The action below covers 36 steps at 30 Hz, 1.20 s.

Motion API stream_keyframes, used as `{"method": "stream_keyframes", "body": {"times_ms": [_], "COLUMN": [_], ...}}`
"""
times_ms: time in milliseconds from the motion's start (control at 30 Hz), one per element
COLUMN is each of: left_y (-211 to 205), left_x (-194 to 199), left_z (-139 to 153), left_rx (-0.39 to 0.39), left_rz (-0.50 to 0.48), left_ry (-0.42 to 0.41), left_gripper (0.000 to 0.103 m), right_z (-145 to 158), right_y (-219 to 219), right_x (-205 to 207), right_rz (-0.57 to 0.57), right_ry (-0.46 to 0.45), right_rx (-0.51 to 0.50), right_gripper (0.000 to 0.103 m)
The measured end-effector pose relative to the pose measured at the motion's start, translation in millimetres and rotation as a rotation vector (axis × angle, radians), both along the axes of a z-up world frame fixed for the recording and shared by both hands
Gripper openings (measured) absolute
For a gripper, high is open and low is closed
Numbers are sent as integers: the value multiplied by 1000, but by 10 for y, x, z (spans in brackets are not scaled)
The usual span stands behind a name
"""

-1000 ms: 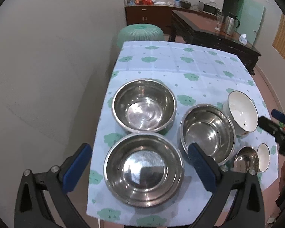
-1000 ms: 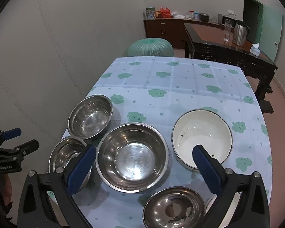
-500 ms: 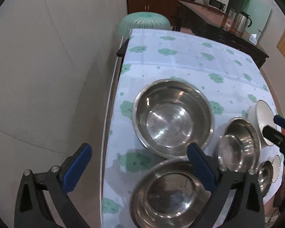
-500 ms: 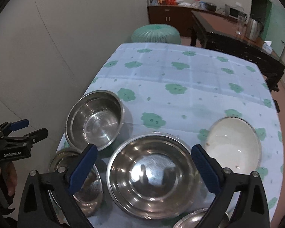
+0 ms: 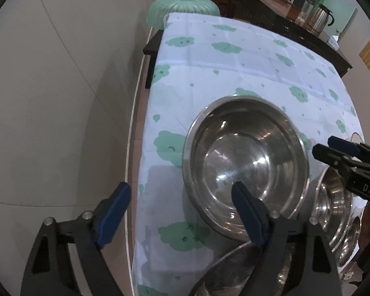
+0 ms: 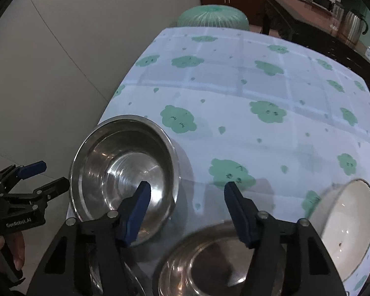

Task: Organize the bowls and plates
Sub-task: 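Close the left gripper on a large steel bowl rim while the right gripper grips another steel bowl rim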

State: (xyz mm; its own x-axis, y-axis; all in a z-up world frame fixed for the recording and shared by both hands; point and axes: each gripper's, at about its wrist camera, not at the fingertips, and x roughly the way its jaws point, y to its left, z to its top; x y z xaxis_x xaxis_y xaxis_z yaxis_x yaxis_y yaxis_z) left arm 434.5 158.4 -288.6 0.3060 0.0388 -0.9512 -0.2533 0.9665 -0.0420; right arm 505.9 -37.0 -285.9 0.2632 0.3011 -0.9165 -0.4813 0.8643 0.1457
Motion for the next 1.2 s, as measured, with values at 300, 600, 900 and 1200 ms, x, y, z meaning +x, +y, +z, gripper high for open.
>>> {"method": "stream_keyframes", "body": {"times_ms": [300, 600, 900, 1200], "left_y": [116, 108, 130, 110], "left_x": [71, 126, 120, 140], "left_z": [-165, -239, -329, -350], "left_rx": [-40, -70, -90, -90], "left_rz": [16, 7, 21, 6], "left_ry": [38, 55, 81, 85], "left_gripper": [73, 57, 50, 46], "right_z": [-240, -341, -414, -464], "right_y": [168, 208, 234, 255], "right_x": [127, 161, 167, 129], "right_rz": [23, 41, 59, 62], "right_ry": [72, 107, 127, 128], "right_rx": [-51, -81, -82, -75], "right_gripper": [49, 43, 28, 21]}}
